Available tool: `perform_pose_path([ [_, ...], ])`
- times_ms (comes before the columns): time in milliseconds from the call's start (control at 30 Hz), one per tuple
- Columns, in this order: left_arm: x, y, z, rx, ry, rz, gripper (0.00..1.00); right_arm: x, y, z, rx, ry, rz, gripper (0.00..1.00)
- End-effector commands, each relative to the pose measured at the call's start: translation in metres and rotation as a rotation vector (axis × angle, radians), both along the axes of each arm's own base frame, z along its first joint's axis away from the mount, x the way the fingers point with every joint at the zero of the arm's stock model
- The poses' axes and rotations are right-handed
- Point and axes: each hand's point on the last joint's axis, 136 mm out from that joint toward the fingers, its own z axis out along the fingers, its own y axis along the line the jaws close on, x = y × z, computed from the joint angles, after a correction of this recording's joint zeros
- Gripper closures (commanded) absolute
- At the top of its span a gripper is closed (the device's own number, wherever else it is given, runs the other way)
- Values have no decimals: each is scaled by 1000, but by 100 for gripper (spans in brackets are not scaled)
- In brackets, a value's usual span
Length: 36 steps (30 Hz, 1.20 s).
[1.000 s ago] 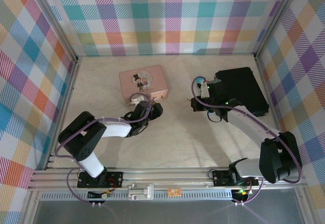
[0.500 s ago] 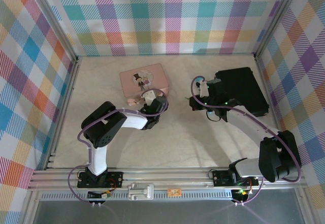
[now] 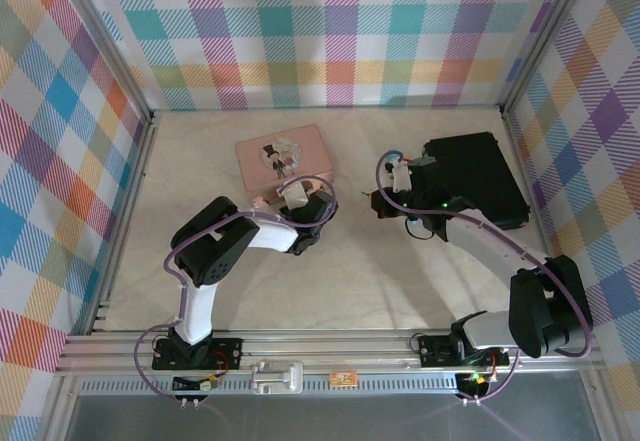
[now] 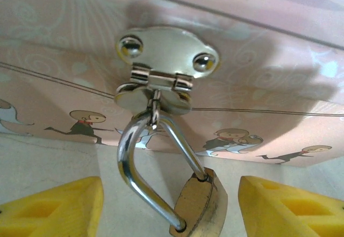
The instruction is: Unlock a padlock with a key
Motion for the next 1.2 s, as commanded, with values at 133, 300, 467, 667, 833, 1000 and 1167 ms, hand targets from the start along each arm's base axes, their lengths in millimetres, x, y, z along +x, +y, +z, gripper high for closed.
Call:
perform_pose_path([
  [133,17,-19,-17,-42,-57,-54,54,-1,2,3,31,-1,11,100],
  [300,18,-20,-15,-144,-90,-98,78,-4,5,-4,44,27,21,100],
  [467,8,-26,2,-239,-100,-160,94,-4,9,-16,77,65,20,100],
  [667,-8,-26,22,-480,-94,-201,100,-6,18,-26,153,113,26,100],
  [833,-19,-24,30,-669,-81,-207,100,-12,32,-40,227,173,51,100],
  [1000,-22,-20,42,-849,-98,-200,100,-17,46,-52,271,211,73,100],
  [1167,-26,-21,56,-967,-127,-220,100,-20,69,-57,358,265,105,100],
])
